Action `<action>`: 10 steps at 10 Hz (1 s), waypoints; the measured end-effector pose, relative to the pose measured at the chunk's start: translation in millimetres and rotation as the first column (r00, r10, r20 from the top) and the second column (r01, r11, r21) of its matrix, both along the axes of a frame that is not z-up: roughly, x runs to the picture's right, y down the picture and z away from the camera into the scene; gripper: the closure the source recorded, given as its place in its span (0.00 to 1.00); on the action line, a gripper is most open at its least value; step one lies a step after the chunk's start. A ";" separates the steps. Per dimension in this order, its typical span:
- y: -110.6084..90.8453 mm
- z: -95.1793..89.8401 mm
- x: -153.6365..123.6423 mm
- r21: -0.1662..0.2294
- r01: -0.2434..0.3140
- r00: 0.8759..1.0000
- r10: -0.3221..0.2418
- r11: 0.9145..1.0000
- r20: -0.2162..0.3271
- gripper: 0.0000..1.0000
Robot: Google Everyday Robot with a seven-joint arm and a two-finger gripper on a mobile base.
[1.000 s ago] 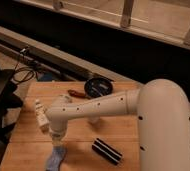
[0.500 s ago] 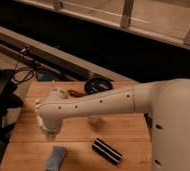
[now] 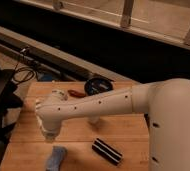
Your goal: Place the white sponge in the ceramic cup
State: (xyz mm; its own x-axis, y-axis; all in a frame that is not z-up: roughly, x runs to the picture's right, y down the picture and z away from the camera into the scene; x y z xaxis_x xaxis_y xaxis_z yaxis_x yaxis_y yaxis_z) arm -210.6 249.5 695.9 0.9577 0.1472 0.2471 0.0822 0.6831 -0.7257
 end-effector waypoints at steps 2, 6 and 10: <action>7.1 2.9 0.5 -0.032 0.003 1.000 -0.003 0.999 -0.004 0.26; 26.4 15.6 7.8 -0.086 -0.025 1.000 0.023 0.996 -0.020 0.26; 61.0 30.1 22.4 -0.181 -0.076 0.997 0.069 0.980 -0.046 0.26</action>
State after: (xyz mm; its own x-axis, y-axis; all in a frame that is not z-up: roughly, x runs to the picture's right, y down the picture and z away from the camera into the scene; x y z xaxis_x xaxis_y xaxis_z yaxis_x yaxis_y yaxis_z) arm -188.2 310.4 726.0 0.9512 0.2561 0.1723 0.0063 0.5420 -0.8404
